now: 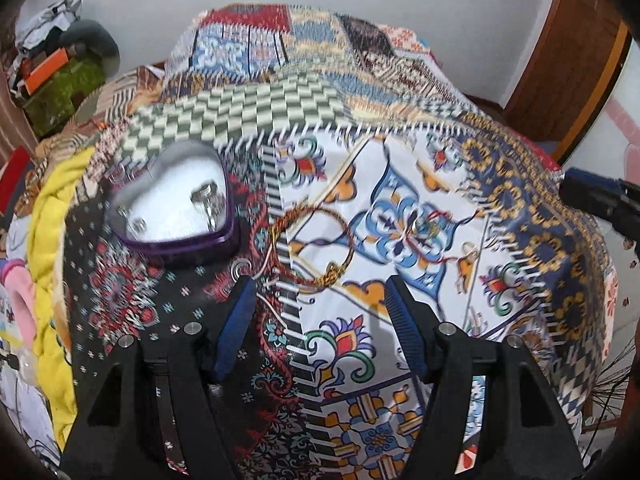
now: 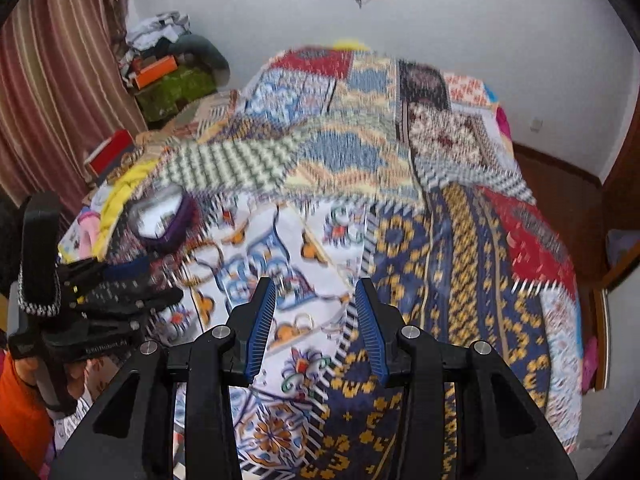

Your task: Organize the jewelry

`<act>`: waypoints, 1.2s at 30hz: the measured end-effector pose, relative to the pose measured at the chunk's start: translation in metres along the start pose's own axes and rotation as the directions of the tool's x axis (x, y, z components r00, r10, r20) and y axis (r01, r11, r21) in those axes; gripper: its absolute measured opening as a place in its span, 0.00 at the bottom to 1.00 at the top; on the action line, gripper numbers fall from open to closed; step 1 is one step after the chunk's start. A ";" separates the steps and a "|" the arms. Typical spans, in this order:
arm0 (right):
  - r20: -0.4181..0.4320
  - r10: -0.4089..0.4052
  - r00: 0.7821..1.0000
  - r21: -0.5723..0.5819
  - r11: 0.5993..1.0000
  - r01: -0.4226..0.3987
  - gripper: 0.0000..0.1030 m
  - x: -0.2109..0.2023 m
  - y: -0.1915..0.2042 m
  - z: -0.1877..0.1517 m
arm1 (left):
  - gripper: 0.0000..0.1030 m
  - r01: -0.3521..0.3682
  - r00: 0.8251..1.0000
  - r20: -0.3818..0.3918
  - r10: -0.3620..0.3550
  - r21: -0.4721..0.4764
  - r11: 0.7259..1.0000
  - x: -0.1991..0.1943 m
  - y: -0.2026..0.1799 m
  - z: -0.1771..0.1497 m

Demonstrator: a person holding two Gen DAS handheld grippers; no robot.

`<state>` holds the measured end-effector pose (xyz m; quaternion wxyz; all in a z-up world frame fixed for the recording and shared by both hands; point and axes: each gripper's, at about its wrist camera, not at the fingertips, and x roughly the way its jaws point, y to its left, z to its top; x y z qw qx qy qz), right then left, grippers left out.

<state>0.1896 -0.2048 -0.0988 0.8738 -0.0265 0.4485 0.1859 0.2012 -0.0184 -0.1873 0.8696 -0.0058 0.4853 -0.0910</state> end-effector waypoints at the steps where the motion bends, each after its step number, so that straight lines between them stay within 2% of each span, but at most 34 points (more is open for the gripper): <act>1: -0.022 0.000 1.000 -0.002 1.000 0.000 0.37 0.006 -0.001 -0.004 | 0.64 -0.001 1.000 -0.009 0.001 -0.002 1.000 0.003 0.001 -0.002; 7: -0.110 0.003 0.994 -0.032 0.999 -0.007 0.37 0.029 -0.001 -0.017 | 0.64 0.004 0.999 -0.037 -0.004 -0.007 1.000 0.019 0.005 -0.005; 11: -0.149 0.022 0.989 -0.049 0.998 -0.030 0.37 0.041 0.000 -0.017 | 0.64 -0.028 0.999 -0.025 0.029 0.021 0.999 0.027 0.003 -0.003; 15: -0.203 0.040 0.978 -0.056 0.997 -0.052 0.37 0.054 0.002 -0.019 | 0.66 -0.021 1.000 -0.013 0.022 0.023 1.000 0.034 0.004 0.003; 23: -0.243 0.044 0.969 -0.081 0.995 -0.065 0.37 0.073 0.004 -0.027 | 0.65 -0.019 1.000 0.012 0.019 0.043 0.999 0.044 0.001 0.015; 27: -0.241 0.062 0.969 -0.067 0.995 -0.080 0.36 0.078 0.001 -0.025 | 0.52 -0.034 0.999 0.029 0.032 0.054 0.998 0.045 -0.001 0.016; 29: -0.237 0.048 0.970 -0.074 0.995 -0.067 0.26 0.081 0.003 -0.023 | 0.47 -0.036 0.999 0.032 0.034 0.058 0.998 0.046 -0.001 0.017; 30: -0.236 0.049 0.970 -0.077 0.995 -0.069 0.18 0.081 0.003 -0.023 | 0.40 -0.037 0.999 0.035 0.034 0.061 0.997 0.045 -0.002 0.017; 32: -0.234 0.057 0.971 -0.074 0.994 -0.077 0.17 0.082 0.003 -0.023 | 0.26 -0.028 0.999 0.042 0.025 0.076 0.997 0.044 -0.004 0.016; 36: -0.220 0.051 0.974 -0.085 0.994 -0.071 0.17 0.080 0.005 -0.021 | 0.16 -0.033 0.998 0.047 0.029 0.100 0.994 0.041 -0.010 0.015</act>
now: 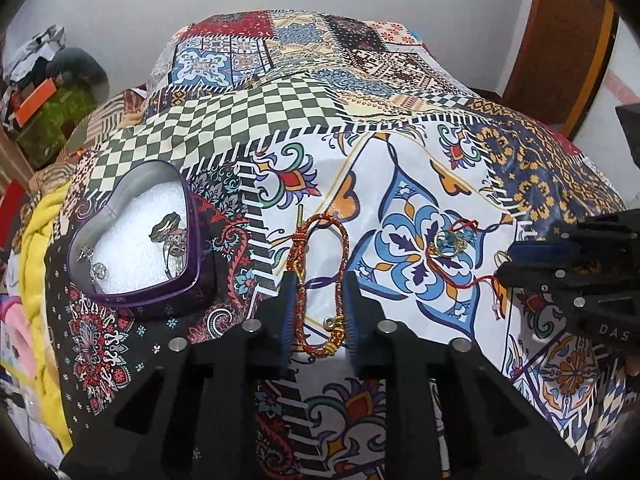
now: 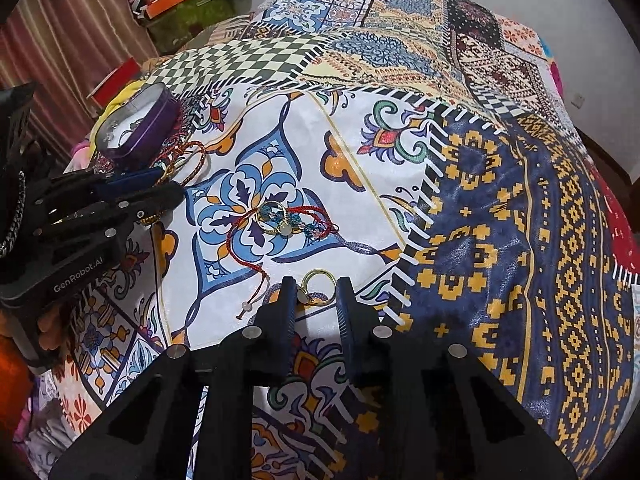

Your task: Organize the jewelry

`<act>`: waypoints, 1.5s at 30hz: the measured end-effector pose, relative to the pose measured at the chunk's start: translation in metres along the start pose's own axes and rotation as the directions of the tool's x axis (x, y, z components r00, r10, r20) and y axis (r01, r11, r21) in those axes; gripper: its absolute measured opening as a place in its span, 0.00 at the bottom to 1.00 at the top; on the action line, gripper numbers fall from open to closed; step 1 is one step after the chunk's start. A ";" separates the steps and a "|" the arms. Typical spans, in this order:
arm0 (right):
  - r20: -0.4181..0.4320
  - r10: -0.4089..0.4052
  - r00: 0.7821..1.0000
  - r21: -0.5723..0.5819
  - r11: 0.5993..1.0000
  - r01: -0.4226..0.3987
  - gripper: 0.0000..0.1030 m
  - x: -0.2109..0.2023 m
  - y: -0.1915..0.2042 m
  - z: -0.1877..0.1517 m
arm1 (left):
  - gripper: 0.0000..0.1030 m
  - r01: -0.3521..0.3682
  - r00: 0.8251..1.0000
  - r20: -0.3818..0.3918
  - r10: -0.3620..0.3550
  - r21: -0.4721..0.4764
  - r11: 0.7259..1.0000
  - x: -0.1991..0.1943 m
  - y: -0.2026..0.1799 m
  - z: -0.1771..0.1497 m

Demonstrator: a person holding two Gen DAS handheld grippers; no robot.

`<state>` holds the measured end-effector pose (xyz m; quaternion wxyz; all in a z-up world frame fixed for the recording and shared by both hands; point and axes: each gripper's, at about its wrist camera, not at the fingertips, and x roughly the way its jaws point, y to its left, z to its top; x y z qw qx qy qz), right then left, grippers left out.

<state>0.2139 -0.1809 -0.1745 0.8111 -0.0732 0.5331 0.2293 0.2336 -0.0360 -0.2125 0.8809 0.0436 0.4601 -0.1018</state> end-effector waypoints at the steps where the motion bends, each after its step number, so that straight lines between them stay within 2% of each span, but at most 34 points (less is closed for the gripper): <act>1: 0.007 -0.005 1.000 -0.002 1.000 0.005 0.17 -0.002 0.001 -0.001 | 0.14 0.006 1.000 -0.001 -0.006 -0.002 1.000 -0.001 0.000 0.000; 3: 0.022 -0.012 1.000 -0.002 1.000 0.012 0.17 -0.006 0.002 -0.001 | 0.10 0.027 1.000 0.001 -0.027 -0.011 1.000 -0.005 0.001 0.001; 12: 0.112 -0.036 0.993 0.010 0.999 0.035 0.17 -0.037 0.003 0.008 | 0.09 0.034 0.997 0.063 -0.033 -0.016 0.999 -0.039 0.002 0.010; 21: 0.249 -0.040 0.968 -0.005 0.999 0.043 0.17 -0.082 0.018 0.023 | 0.09 0.019 0.987 0.160 -0.014 -0.030 0.999 -0.085 0.006 0.019; 32: 0.376 0.003 0.927 -0.044 0.999 0.015 0.17 -0.119 0.052 0.044 | 0.09 -0.010 0.962 0.271 0.031 -0.078 0.997 -0.136 0.029 0.023; 45: 0.416 0.091 0.905 -0.123 0.992 -0.043 0.17 -0.118 0.097 0.069 | 0.09 -0.057 0.932 0.346 0.107 -0.152 0.987 -0.171 0.071 0.019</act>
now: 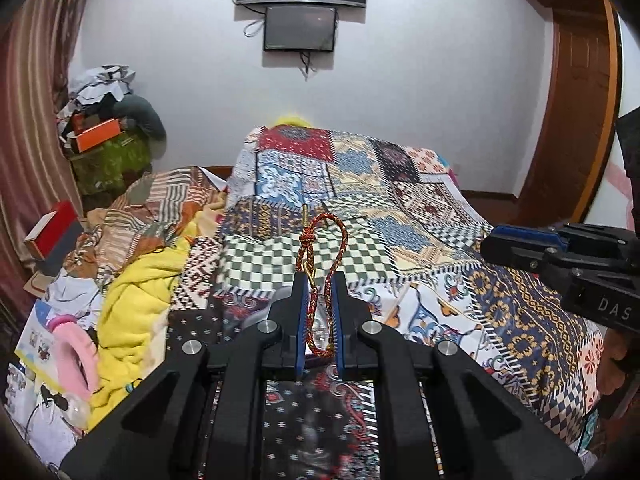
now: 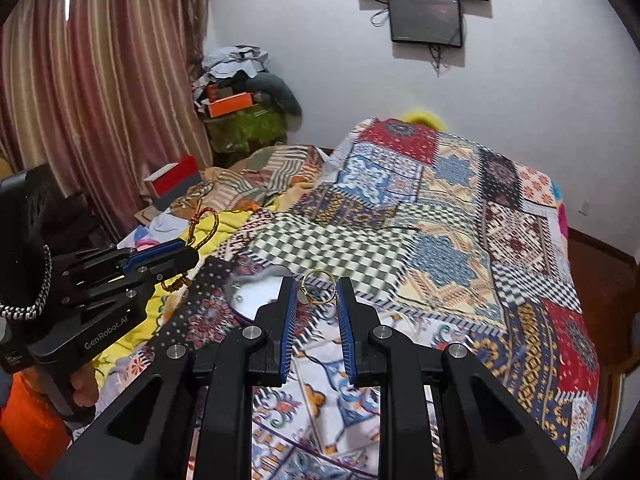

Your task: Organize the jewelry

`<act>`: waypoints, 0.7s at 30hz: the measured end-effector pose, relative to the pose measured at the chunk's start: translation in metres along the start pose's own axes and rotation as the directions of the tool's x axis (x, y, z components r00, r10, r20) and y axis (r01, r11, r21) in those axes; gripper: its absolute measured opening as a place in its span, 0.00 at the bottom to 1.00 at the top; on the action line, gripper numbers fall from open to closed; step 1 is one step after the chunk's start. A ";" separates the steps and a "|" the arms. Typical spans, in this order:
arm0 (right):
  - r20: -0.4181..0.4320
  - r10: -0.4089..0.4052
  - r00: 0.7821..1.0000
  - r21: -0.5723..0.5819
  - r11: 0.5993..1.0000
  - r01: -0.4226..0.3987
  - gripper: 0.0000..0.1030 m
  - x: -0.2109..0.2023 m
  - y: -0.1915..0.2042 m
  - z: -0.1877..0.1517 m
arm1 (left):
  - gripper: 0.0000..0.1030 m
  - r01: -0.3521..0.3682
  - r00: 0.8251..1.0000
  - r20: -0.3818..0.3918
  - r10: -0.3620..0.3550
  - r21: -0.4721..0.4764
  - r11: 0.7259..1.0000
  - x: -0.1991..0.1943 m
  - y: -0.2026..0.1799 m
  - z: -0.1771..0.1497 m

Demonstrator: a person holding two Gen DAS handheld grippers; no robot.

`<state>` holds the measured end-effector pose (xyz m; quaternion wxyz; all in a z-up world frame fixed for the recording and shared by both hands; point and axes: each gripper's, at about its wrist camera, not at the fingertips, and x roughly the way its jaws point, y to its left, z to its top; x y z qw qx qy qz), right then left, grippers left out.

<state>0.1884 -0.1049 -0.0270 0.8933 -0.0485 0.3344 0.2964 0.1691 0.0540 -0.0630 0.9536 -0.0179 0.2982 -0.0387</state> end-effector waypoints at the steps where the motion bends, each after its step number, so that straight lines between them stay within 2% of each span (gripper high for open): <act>1: -0.001 0.005 1.000 -0.005 1.000 -0.005 0.17 0.003 0.003 0.001 | 0.09 -0.004 1.000 0.003 0.004 -0.006 1.000 0.000 0.004 0.000; 10: -0.023 0.052 0.998 -0.010 0.999 -0.052 0.17 0.032 0.017 0.009 | 0.09 -0.035 0.999 0.002 0.035 -0.046 0.998 0.010 0.034 0.000; 21: -0.105 0.088 0.991 -0.004 0.996 -0.089 0.17 0.080 0.024 0.000 | 0.09 -0.014 0.996 -0.086 0.008 -0.069 0.998 0.059 0.047 -0.019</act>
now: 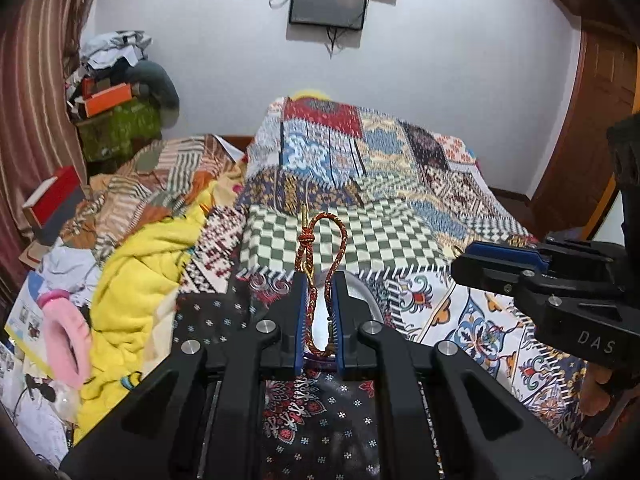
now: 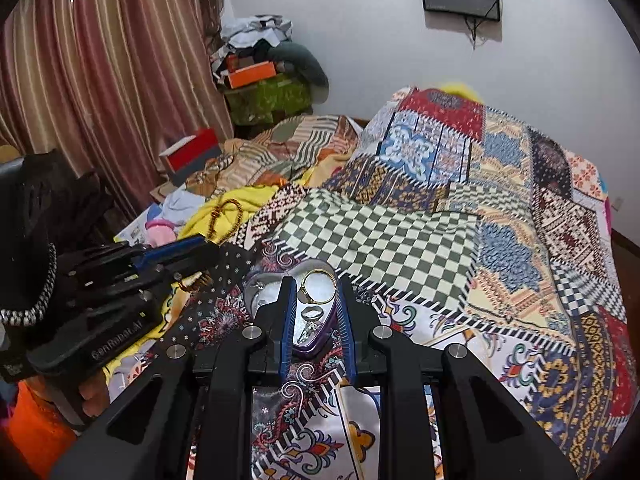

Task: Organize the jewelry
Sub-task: 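Drop the red bracelet into the heart tin while the right tool drops the gold ring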

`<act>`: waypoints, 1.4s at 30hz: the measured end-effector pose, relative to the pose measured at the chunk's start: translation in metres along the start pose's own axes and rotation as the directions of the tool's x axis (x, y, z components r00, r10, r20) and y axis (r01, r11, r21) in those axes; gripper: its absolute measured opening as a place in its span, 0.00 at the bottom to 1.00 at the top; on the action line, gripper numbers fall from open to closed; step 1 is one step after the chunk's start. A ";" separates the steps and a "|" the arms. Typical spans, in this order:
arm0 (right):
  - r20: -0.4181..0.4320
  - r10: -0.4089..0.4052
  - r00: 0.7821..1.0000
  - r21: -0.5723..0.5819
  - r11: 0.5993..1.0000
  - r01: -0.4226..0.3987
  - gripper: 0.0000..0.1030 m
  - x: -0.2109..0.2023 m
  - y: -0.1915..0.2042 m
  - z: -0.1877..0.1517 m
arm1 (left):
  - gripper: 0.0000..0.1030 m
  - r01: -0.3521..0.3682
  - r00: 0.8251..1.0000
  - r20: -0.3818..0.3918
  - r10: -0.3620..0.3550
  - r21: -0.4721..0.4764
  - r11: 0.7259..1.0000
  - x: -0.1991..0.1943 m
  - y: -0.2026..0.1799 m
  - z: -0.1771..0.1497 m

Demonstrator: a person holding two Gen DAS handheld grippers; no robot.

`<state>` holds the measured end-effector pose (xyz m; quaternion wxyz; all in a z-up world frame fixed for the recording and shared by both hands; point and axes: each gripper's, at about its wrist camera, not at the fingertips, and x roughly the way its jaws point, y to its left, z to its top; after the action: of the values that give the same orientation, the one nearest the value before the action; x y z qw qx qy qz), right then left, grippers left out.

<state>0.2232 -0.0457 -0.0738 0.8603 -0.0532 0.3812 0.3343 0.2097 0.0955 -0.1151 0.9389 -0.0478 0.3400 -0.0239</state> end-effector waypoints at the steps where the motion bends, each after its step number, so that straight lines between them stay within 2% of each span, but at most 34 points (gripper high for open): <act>1: -0.007 0.001 1.000 0.003 1.000 -0.001 0.17 0.004 -0.002 0.000 | 0.09 0.004 1.000 -0.010 -0.003 0.003 1.000 0.006 -0.001 -0.001; 9: -0.048 0.017 0.999 0.017 1.000 -0.016 0.17 0.032 -0.008 0.002 | 0.09 0.028 0.997 -0.068 -0.028 -0.001 1.000 0.042 0.001 -0.009; 17: -0.071 0.034 0.997 0.012 0.999 -0.033 0.17 0.053 -0.004 0.005 | 0.10 0.045 0.995 -0.092 -0.044 0.007 0.999 0.054 0.005 -0.012; 19: -0.076 0.035 0.996 0.009 0.999 -0.035 0.17 0.056 -0.003 0.005 | 0.13 0.039 0.995 -0.095 -0.038 0.011 0.999 0.056 0.006 -0.013; 21: -0.083 0.037 0.996 0.009 0.999 -0.036 0.17 0.060 -0.001 0.005 | 0.26 0.033 0.995 -0.092 -0.032 0.006 0.999 0.056 0.009 -0.013; 23: -0.088 0.038 0.995 0.008 0.999 -0.037 0.17 0.061 -0.001 0.005 | 0.31 0.028 0.996 -0.085 -0.027 0.001 1.000 0.055 0.012 -0.013; 28: -0.099 0.040 0.994 0.008 0.999 -0.040 0.17 0.066 0.001 0.005 | 0.36 0.001 0.998 -0.067 -0.002 -0.008 1.000 0.048 0.020 -0.012; 36: -0.126 0.075 0.989 -0.019 0.997 -0.078 0.18 0.074 0.013 0.006 | 0.39 -0.085 0.996 -0.031 0.084 -0.030 0.996 0.031 0.040 -0.011; 42: -0.173 0.106 0.979 -0.002 0.994 -0.108 0.18 0.079 0.014 0.004 | 0.40 -0.099 0.995 -0.024 0.098 -0.045 0.994 0.024 0.046 -0.009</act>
<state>0.2558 0.0088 -0.1237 0.8044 -0.0662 0.4548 0.3766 0.2232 0.1388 -0.1417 0.9339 -0.0523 0.3525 0.0295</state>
